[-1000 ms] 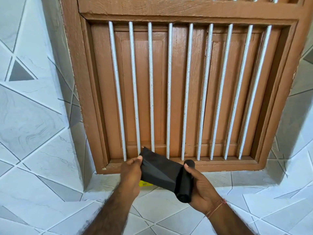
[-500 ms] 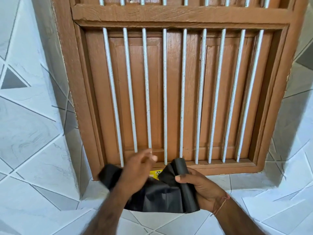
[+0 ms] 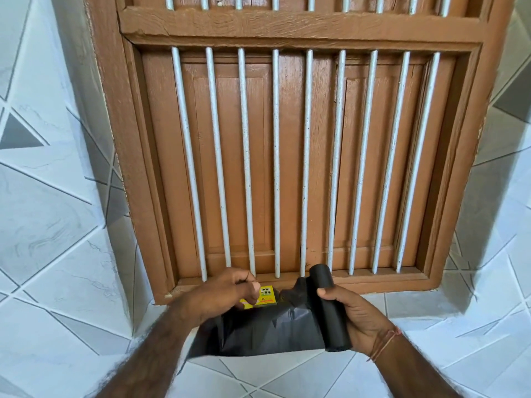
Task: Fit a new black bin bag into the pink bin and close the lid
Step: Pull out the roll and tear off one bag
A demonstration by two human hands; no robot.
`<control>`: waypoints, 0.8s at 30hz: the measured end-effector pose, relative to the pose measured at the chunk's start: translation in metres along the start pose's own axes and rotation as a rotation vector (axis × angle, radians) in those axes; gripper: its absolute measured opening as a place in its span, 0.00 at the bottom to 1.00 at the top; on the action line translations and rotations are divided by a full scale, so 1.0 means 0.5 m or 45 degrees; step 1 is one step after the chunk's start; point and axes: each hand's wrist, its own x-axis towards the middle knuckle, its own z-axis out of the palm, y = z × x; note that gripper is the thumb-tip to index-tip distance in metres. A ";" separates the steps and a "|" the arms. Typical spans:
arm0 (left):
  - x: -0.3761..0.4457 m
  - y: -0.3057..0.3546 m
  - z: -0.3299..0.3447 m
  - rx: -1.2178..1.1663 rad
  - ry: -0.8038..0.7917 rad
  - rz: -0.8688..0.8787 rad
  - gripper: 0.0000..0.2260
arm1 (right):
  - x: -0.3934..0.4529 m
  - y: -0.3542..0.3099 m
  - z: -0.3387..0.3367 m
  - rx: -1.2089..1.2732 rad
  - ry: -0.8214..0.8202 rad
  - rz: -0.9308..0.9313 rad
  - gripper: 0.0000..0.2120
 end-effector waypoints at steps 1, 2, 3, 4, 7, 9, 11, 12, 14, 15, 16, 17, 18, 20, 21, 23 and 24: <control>0.006 0.001 0.004 0.097 0.012 0.016 0.07 | 0.000 -0.002 0.005 -0.053 -0.015 -0.007 0.37; 0.012 0.003 0.011 0.183 0.057 0.049 0.07 | 0.000 -0.002 0.014 -0.110 -0.051 -0.013 0.36; 0.018 0.008 0.018 0.213 0.109 0.085 0.07 | -0.003 -0.006 0.027 -0.162 -0.114 -0.018 0.34; 0.019 0.018 0.025 0.165 0.136 0.109 0.09 | -0.004 -0.008 0.037 -0.191 -0.185 -0.019 0.31; 0.015 0.042 0.047 -0.173 -0.067 0.060 0.23 | -0.005 -0.016 0.054 -0.284 -0.325 -0.027 0.26; 0.011 0.036 0.059 -0.281 -0.216 -0.015 0.24 | -0.002 -0.021 0.050 -0.313 -0.325 -0.030 0.29; 0.011 0.013 0.062 -0.383 -0.265 -0.003 0.20 | -0.006 -0.026 0.048 -0.286 -0.319 -0.012 0.30; 0.013 0.003 0.061 -0.420 -0.267 0.010 0.16 | -0.008 -0.028 0.043 -0.251 -0.312 -0.012 0.29; 0.014 -0.008 0.054 -0.484 -0.246 0.013 0.06 | -0.011 -0.026 0.031 -0.174 -0.297 -0.008 0.26; 0.016 -0.010 0.048 -0.509 -0.224 0.009 0.04 | -0.011 -0.023 0.024 -0.138 -0.264 0.001 0.26; 0.015 -0.007 0.042 -0.520 -0.209 0.016 0.03 | -0.009 -0.020 0.015 -0.106 -0.211 0.011 0.27; 0.016 -0.003 0.037 -0.503 -0.190 0.023 0.04 | -0.004 -0.016 0.005 -0.089 -0.140 0.018 0.29; 0.017 0.001 0.031 -0.460 -0.175 0.030 0.04 | 0.001 -0.012 -0.003 -0.081 -0.075 0.020 0.33; 0.019 0.012 0.020 -0.364 -0.165 0.024 0.08 | 0.006 -0.006 -0.007 -0.073 0.030 0.020 0.38; 0.021 0.013 0.015 -0.334 -0.168 0.014 0.09 | 0.008 -0.003 -0.008 -0.069 0.059 0.021 0.39; 0.021 0.016 0.005 -0.307 -0.181 0.007 0.06 | 0.008 0.002 -0.007 -0.064 0.081 0.036 0.39; 0.019 0.018 0.001 -0.299 -0.190 0.002 0.05 | 0.008 0.003 -0.007 -0.062 0.080 0.049 0.38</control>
